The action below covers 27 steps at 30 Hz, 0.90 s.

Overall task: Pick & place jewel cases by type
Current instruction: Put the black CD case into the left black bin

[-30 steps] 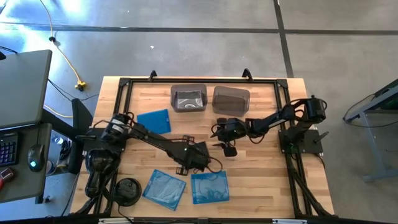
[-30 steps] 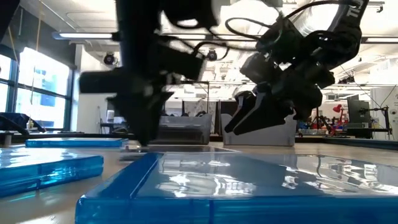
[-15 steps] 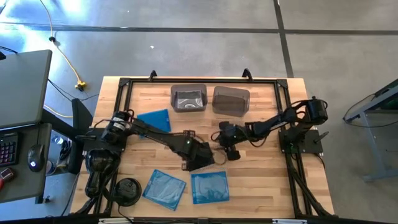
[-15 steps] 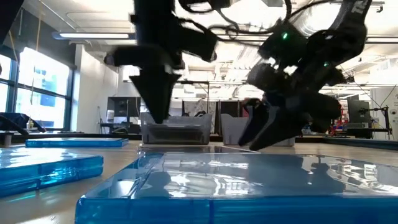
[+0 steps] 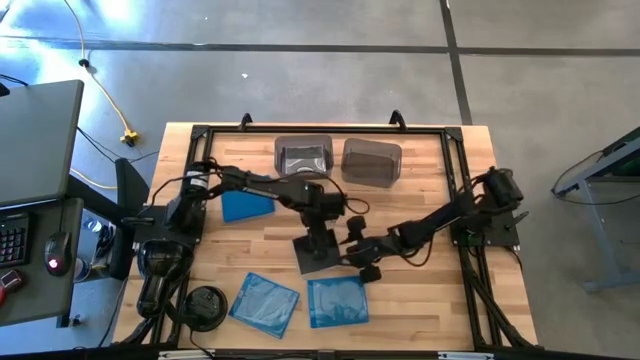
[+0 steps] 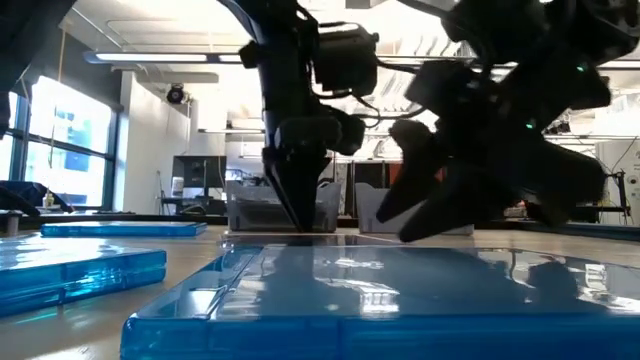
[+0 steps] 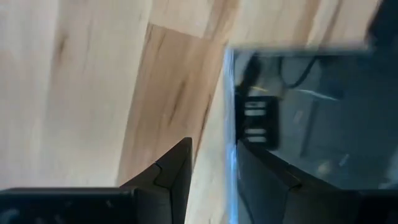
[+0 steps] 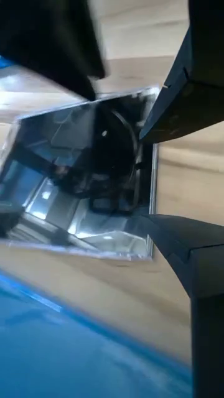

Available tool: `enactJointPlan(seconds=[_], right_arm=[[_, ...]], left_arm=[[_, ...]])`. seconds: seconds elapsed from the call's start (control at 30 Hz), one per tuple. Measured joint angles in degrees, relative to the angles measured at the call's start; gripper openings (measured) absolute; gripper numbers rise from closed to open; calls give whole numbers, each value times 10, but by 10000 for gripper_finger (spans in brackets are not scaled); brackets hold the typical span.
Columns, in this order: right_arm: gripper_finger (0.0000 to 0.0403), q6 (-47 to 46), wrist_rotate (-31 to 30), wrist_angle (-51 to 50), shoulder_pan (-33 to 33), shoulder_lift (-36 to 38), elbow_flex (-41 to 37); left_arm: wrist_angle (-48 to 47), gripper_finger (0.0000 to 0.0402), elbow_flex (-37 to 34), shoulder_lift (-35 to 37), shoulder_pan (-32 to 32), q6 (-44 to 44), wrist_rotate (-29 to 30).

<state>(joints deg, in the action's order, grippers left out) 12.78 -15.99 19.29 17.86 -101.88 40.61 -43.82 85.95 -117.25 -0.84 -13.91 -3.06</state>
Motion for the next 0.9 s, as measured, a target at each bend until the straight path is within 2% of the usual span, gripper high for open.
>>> enactJointPlan(seconds=[0.17, 0.33, 0.43, 0.7, 0.9], right_arm=[[197, 26, -15, -1, 8, -63, 61], [197, 31, -78, -85, 16, -77, 111], [197, 0, -84, -125, 20, -71, 130], [197, -22, -25, -35, 23, -69, 149], [197, -28, -46, -24, 23, -69, 149]], left_arm=[[-8, 127, 0, 0, -17, 1, -41], [-60, 127, 0, 0, -19, 2, -30], [-89, 127, 0, 0, -18, 16, -13], [-71, 127, 0, 1, -23, 32, -11], [-68, 127, 0, 1, -31, 32, -11]])
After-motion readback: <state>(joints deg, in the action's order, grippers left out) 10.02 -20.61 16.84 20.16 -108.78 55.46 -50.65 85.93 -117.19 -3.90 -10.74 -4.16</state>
